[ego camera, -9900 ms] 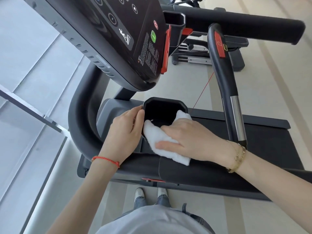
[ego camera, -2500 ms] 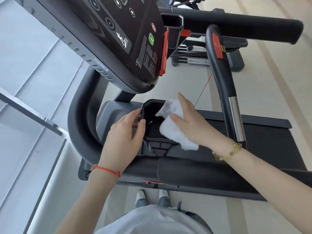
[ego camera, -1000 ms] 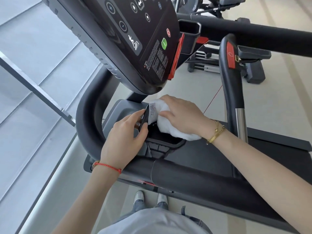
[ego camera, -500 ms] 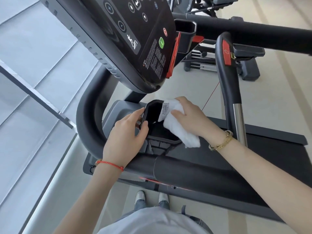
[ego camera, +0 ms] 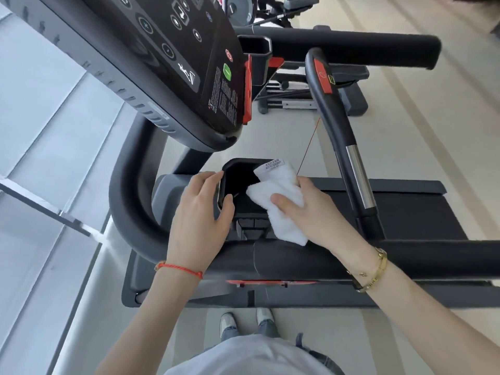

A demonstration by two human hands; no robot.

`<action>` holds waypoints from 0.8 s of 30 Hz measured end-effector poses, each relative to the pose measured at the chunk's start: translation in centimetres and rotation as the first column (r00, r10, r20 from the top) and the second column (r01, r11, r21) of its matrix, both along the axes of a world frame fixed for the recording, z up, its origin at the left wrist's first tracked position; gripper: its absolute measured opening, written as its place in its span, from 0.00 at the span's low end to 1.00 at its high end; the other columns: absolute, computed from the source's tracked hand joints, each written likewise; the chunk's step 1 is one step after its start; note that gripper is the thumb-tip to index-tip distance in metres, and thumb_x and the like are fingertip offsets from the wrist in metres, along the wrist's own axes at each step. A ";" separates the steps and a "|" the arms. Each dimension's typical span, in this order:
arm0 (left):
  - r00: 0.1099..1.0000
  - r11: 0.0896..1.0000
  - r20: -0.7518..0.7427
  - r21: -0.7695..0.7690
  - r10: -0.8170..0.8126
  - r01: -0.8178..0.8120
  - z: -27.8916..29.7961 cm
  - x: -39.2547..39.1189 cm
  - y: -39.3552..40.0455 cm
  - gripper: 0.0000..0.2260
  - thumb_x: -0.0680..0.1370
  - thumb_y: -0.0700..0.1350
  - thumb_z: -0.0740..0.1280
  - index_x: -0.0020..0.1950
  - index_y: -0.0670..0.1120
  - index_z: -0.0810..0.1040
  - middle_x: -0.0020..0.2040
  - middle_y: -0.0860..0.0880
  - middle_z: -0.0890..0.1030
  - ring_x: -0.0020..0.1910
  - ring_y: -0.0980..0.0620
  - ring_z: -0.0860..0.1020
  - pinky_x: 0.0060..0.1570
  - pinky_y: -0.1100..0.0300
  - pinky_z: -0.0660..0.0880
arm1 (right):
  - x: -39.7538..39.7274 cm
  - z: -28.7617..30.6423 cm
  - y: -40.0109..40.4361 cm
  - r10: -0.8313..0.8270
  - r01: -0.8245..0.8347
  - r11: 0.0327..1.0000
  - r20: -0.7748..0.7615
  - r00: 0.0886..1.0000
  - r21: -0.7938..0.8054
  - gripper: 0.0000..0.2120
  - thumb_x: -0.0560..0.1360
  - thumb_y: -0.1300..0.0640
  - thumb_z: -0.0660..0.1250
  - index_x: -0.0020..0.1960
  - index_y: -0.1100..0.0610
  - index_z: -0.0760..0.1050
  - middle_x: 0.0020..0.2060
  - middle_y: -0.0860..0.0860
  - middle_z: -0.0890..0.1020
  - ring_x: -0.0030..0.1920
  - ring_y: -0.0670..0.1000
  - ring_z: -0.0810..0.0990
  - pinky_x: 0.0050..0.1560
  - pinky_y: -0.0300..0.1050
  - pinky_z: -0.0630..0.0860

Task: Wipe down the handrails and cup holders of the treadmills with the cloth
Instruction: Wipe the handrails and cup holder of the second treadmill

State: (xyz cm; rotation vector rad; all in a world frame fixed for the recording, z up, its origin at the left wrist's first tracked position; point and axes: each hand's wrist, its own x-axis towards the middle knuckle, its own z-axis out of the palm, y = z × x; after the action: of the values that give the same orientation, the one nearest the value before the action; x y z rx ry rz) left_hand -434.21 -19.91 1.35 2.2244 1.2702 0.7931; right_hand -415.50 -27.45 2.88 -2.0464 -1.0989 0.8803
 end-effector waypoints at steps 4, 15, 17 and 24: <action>0.995 0.994 -0.009 0.030 -0.101 0.102 0.7 -0.3 -0.1 0.17 0.79 0.43 0.66 0.67 0.44 0.75 0.63 0.48 0.76 0.61 0.49 0.74 0.60 0.69 0.64 | -0.7 0.4 -1.5 -0.080 0.069 0.994 0.128 0.989 0.089 0.20 0.77 0.43 0.65 0.64 0.50 0.69 0.47 0.41 0.75 0.44 0.34 0.72 0.36 0.26 0.68; 0.921 0.920 -0.008 0.034 -0.389 0.389 2.9 0.5 -0.4 0.16 0.79 0.43 0.65 0.68 0.46 0.76 0.61 0.51 0.79 0.61 0.50 0.75 0.61 0.56 0.72 | -3.2 2.1 -6.5 -0.265 0.130 0.918 0.337 0.903 0.373 0.20 0.76 0.49 0.68 0.67 0.48 0.68 0.55 0.37 0.72 0.53 0.34 0.69 0.53 0.20 0.63; 0.896 0.895 -0.014 0.041 -0.443 0.443 3.4 1.2 -0.9 0.16 0.79 0.43 0.65 0.67 0.46 0.76 0.61 0.51 0.79 0.61 0.51 0.75 0.62 0.60 0.70 | -3.4 2.8 -8.0 -0.286 0.128 0.911 0.378 0.881 0.392 0.22 0.76 0.50 0.68 0.68 0.49 0.68 0.56 0.38 0.72 0.55 0.35 0.69 0.55 0.22 0.64; 0.794 0.792 0.001 0.075 -0.607 0.606 4.6 4.0 -4.0 0.15 0.79 0.42 0.65 0.66 0.44 0.77 0.57 0.50 0.80 0.57 0.51 0.76 0.60 0.60 0.72 | -3.8 3.7 -14.2 -0.372 0.224 0.914 0.481 0.794 0.337 0.24 0.76 0.49 0.65 0.70 0.53 0.68 0.59 0.46 0.75 0.58 0.44 0.72 0.55 0.33 0.69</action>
State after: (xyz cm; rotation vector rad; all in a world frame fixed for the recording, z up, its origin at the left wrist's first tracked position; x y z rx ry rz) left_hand -430.21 -23.89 6.00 2.4513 0.4408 0.6038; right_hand -419.31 -41.62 6.55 -2.2061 -1.0483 -0.0257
